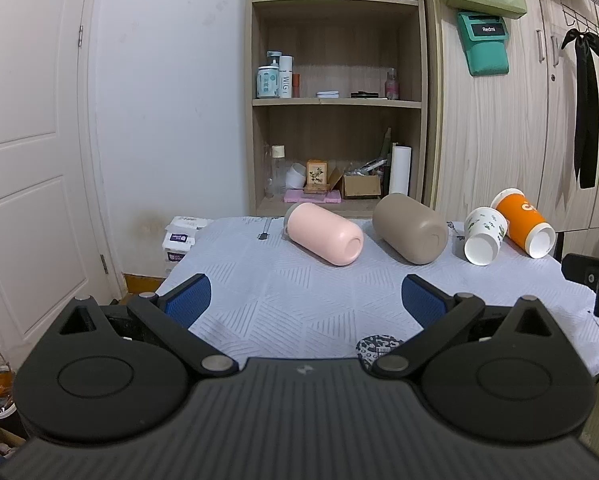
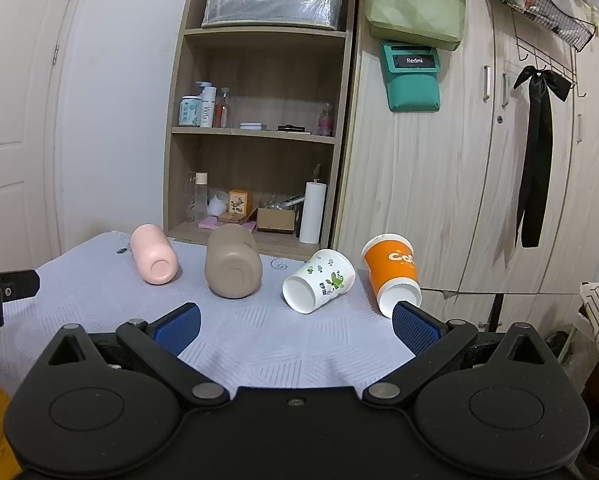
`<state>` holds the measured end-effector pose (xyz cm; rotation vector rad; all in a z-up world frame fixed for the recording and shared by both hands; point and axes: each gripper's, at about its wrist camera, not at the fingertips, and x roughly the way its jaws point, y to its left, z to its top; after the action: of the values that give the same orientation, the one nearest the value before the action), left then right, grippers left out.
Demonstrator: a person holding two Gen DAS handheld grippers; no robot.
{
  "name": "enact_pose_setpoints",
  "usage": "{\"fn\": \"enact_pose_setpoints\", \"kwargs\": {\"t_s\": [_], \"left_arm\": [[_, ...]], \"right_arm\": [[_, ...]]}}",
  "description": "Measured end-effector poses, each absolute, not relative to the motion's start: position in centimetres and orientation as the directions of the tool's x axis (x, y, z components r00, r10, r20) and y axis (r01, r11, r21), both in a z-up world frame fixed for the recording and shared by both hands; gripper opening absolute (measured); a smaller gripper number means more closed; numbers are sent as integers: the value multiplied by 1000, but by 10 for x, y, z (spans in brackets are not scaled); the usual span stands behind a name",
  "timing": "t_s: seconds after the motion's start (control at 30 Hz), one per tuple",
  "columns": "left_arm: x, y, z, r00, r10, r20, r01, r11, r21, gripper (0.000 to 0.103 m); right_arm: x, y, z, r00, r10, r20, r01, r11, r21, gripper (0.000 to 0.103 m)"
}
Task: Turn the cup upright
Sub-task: 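Move the right gripper toward the lying taupe tumbler and close on its base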
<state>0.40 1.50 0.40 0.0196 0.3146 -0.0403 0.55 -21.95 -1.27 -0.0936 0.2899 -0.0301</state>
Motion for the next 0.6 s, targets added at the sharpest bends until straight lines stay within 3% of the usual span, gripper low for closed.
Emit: {"fn": "enact_pose_setpoints", "kwargs": {"t_s": [0.17,0.33,0.47,0.6], "left_arm": [[17,13,9,937,-43,-347,48,999,6,103],[46,13,23,917,-80,-391,76,997,-25,103],[72,8,34,910,-70,-410,74,997,-5,103],[109,13,33,878,-88,-470,28,991,-135,103]], "right_arm": [[12,-222,-16,954,14,-300,-39,996,-80,103],[27,-224,-13,952,135,-274,-152,988,-39,103],[62,-222,-6,915,253,-313,-277,960,-33,103],[103,-217,2,871,330,-363,-361,932,-17,103]]}}
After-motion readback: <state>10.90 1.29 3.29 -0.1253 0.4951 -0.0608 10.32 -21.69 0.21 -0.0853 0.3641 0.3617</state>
